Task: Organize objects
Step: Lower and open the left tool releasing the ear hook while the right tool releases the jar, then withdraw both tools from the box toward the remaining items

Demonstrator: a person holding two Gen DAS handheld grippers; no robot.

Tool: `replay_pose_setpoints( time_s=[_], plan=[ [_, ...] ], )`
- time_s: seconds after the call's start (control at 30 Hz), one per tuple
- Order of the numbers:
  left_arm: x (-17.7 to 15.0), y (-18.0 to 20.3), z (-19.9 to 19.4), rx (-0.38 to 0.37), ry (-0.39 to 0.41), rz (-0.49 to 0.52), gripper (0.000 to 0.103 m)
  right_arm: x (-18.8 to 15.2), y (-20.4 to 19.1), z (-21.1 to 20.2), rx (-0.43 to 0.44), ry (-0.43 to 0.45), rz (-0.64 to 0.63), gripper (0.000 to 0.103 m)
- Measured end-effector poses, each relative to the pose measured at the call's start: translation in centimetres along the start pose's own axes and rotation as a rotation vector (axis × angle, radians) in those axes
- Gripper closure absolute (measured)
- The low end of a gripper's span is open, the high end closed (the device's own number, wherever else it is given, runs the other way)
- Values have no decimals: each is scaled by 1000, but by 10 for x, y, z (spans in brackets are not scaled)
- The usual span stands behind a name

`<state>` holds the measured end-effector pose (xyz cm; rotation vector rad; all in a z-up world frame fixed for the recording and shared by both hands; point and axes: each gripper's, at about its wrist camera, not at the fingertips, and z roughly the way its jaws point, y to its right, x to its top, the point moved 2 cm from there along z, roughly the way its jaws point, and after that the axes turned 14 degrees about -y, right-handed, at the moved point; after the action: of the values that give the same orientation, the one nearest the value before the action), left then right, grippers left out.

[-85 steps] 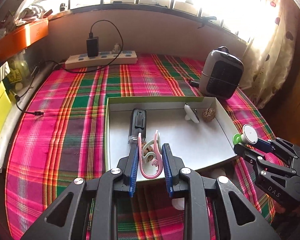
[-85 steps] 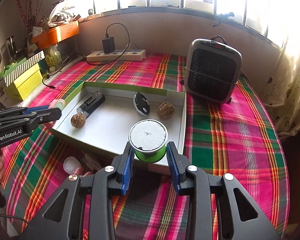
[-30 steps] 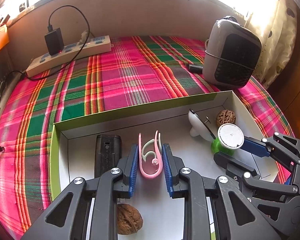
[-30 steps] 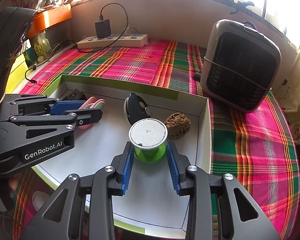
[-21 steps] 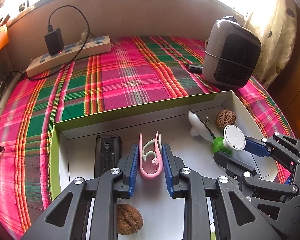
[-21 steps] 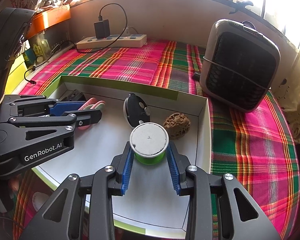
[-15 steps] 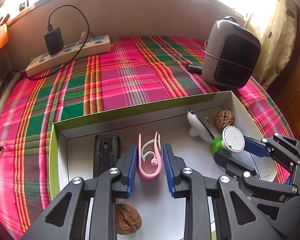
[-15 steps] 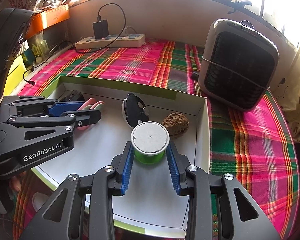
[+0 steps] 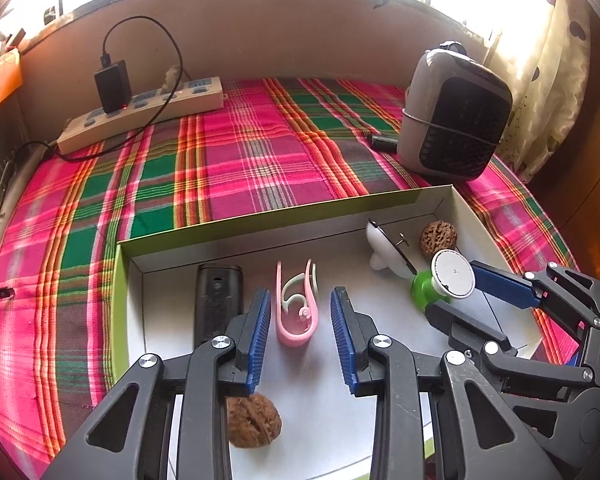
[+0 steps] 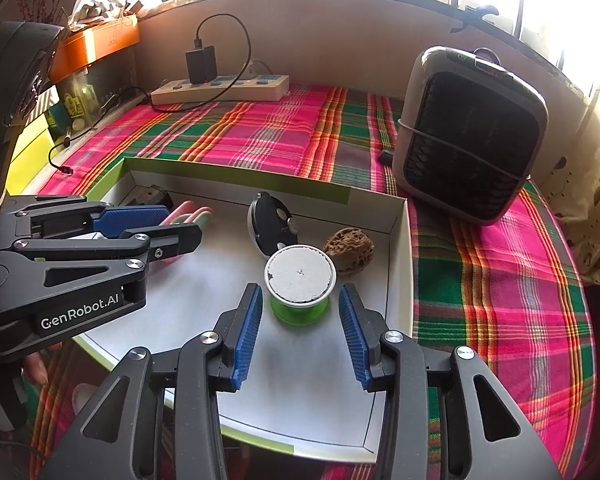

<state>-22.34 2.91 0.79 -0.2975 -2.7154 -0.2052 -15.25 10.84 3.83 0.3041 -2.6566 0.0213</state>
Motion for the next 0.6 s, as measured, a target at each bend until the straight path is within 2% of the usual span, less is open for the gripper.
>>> replay_pose_setpoints(
  time_s=[0.23,0.6],
  plan=[
    [-17,0,-27,-23,48,-3,74,-6,-1,-20,-17,41,11,62],
    [-55,-12,-58,-32,82,-45,74,-30,-4,-45,-19,72,46,62]
  ],
)
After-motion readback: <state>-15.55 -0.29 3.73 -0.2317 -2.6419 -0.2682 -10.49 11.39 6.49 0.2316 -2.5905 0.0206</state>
